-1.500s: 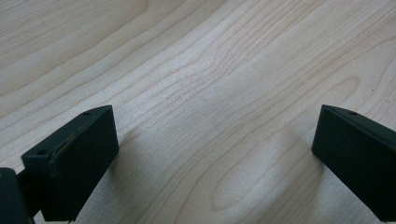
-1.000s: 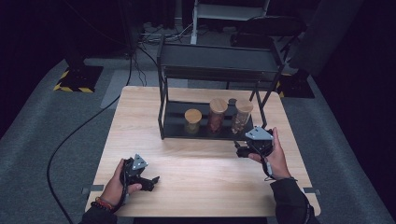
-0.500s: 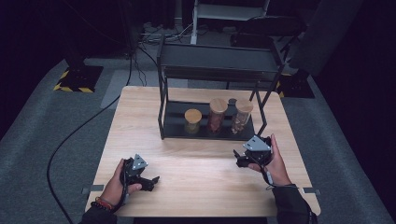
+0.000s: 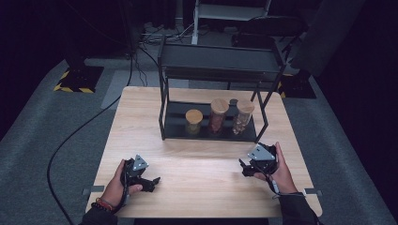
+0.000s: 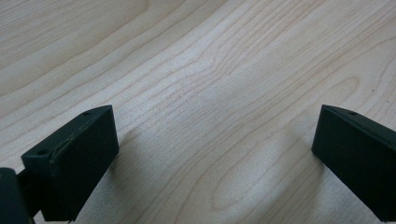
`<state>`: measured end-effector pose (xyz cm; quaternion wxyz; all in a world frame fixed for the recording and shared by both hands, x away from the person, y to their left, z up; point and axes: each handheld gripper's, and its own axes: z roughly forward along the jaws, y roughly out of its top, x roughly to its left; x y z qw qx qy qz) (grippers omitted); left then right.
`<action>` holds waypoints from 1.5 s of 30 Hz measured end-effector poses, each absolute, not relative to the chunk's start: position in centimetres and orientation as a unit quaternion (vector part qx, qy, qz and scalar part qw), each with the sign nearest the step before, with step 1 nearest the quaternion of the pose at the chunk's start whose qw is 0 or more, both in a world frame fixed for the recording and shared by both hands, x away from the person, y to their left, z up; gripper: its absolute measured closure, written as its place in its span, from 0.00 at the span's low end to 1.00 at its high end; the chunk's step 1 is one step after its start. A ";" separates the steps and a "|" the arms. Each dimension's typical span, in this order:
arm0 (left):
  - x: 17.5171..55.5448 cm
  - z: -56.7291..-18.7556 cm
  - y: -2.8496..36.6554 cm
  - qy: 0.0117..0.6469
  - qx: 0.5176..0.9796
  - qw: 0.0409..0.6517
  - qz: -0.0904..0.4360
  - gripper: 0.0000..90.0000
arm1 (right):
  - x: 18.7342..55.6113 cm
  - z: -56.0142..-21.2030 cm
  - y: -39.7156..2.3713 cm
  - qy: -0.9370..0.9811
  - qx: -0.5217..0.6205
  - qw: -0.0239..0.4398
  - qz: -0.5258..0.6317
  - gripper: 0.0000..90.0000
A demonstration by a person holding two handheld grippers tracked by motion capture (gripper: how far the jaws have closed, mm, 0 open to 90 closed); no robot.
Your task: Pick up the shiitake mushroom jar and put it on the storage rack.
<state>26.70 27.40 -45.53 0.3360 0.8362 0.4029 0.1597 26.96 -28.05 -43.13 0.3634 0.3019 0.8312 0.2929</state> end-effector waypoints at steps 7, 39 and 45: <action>26.7 -45.5 27.4 0.403 0.836 0.336 0.160 0.00 | 26.6 -44.0 -28.9 0.837 0.309 0.355 0.277 0.03; 26.8 -45.5 27.4 0.403 0.837 0.336 0.158 0.00 | 26.1 -45.4 -35.0 0.817 0.405 0.276 0.302 0.02; 26.8 -45.5 27.4 0.402 0.837 0.336 0.158 0.00 | 26.6 -45.7 -37.0 0.801 0.445 0.228 0.329 0.01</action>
